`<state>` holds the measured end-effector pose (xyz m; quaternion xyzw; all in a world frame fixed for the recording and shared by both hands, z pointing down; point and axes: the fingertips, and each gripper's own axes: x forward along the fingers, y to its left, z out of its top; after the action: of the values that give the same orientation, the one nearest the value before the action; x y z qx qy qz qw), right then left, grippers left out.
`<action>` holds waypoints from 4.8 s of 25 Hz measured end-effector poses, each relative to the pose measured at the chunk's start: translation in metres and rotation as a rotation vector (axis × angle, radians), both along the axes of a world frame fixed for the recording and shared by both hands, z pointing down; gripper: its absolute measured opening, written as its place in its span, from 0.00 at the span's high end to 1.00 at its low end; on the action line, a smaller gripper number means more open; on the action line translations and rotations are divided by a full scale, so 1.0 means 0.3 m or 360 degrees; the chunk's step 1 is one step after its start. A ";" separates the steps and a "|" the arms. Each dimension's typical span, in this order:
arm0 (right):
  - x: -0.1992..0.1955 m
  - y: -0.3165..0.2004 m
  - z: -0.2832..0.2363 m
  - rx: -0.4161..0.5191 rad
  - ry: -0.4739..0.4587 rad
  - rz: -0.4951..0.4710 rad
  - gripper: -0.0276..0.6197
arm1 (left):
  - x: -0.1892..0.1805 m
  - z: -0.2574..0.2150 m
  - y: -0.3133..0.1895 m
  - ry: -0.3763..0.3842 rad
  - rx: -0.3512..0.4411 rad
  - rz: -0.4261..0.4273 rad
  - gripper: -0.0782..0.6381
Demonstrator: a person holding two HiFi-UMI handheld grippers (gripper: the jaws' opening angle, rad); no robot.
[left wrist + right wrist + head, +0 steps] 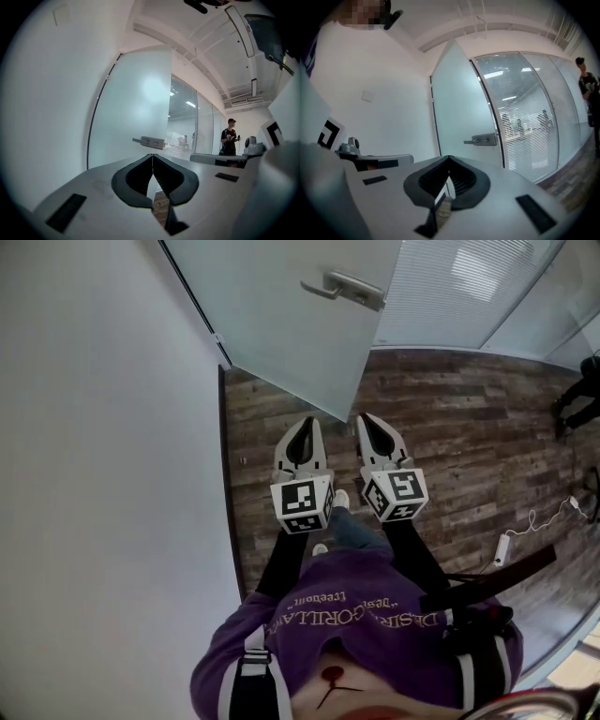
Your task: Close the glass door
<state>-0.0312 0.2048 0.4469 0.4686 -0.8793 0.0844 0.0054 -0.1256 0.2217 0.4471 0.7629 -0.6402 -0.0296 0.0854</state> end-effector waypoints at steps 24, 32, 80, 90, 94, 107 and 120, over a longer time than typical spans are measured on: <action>0.074 -0.612 -0.025 -0.0019 -0.0052 -0.0050 0.97 | 0.098 -0.029 -0.627 -0.0096 -0.0012 0.0010 0.89; 0.065 -0.710 -0.047 -0.0010 -0.0064 0.0032 0.97 | 0.084 -0.050 -0.748 -0.0165 -0.0010 0.0127 0.89; -0.007 -0.805 0.027 -0.0037 0.0007 0.0418 0.97 | 0.042 0.168 -1.309 -0.2230 -0.0082 0.0795 0.72; 0.062 -0.939 0.031 -0.0080 0.0006 0.0408 0.97 | 0.120 0.151 -1.480 -0.2244 -0.0160 0.0818 0.72; 0.130 -1.018 0.010 -0.0067 -0.0015 0.0384 0.97 | 0.157 0.145 -1.541 -0.2254 -0.0243 0.0797 0.72; 0.304 -1.183 -0.003 -0.0003 0.0002 0.0293 0.97 | 0.220 0.179 -1.702 -0.2242 -0.0360 0.0678 0.72; 0.412 -1.399 -0.021 -0.0061 -0.0029 0.0282 0.97 | 0.280 0.141 -1.986 -0.2221 -0.0485 0.0631 0.72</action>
<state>0.0924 -0.2150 0.4406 0.5436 -0.8327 0.1058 -0.0012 -0.0417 -0.3741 0.4892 0.6854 -0.3928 0.5673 -0.2327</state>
